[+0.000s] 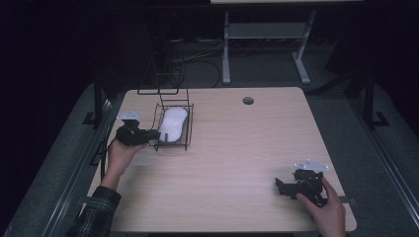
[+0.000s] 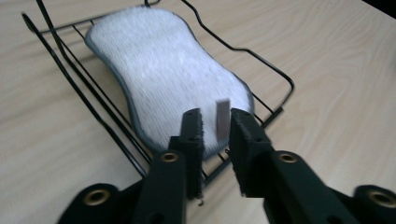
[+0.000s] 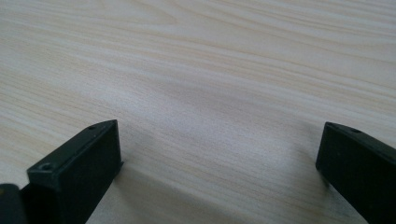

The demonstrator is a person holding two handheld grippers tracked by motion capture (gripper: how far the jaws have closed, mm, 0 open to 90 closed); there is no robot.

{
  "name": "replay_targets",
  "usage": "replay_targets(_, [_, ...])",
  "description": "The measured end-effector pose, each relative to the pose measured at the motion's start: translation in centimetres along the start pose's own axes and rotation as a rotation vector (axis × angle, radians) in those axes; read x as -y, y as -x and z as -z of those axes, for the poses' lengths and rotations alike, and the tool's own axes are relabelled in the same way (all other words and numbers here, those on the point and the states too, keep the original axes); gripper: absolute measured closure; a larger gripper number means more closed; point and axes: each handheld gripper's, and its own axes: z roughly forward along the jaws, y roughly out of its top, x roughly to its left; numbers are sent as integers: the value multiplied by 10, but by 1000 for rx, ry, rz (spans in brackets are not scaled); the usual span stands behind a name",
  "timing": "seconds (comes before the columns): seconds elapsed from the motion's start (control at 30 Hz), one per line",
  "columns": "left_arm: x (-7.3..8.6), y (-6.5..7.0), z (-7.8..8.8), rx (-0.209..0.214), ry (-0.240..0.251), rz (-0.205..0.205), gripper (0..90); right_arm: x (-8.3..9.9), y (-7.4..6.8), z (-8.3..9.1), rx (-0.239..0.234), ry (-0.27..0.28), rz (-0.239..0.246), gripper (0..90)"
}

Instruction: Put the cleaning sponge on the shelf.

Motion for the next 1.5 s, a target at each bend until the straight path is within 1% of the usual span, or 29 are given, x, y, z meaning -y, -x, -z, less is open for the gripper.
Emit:
replay_targets(0.07, [4,5,4,1,-4,9,667,0,0,0,0,0,0,0])
replay_targets(0.2, [12,14,11,4,-22,-13,570,0,0,0,0,0,0,0])
replay_targets(0.3, [19,21,17,7,-29,-19,505,0,0,0,0,0,0,0])
replay_targets(0.4, [27,30,22,6,-41,-46,451,0,0,0,0,0,0,0])
replay_targets(0.5, [34,37,25,-2,-47,-61,384,0,0,0,0,0,0,0])
replay_targets(0.53, [37,40,25,-2,-48,-61,366,0,0,0,0,0,0,0])
replay_targets(0.6, [41,45,26,-10,-57,-74,323,0,0,0,0,0,0,0])
replay_targets(0.67, [47,50,25,-7,-65,-77,292,0,0,0,0,0,0,0])
replay_targets(0.73, [52,54,25,-23,-82,-96,248,0,0,0,0,0,0,0])
replay_targets(0.77, [54,56,24,-27,-83,-95,233,0,0,0,0,0,0,0])
replay_targets(0.87, [63,61,20,-39,-105,-103,174,0,0,0,0,0,0,0])
replay_targets(1.0, [73,68,15,-47,-138,-122,148,0,0,0,0,0,0,0])
replay_targets(1.13, [82,72,9,-49,-192,-140,141,0,0,0,0,0,0,0])
replay_targets(1.23, [85,74,7,-44,-203,-150,135,0,0,0,0,0,-1,0])
replay_targets(1.33, [88,75,4,-49,-216,-171,134,0,0,0,0,0,-1,0])
replay_targets(1.43, [92,77,1,-60,-235,-181,130,0,0,0,0,0,0,0])
replay_targets(1.47, [92,77,1,-65,-231,-194,130,0,0,0,0,0,-1,0])
replay_targets(1.5, [92,77,1,-65,-230,-194,129,0,0,0,0,0,0,0])
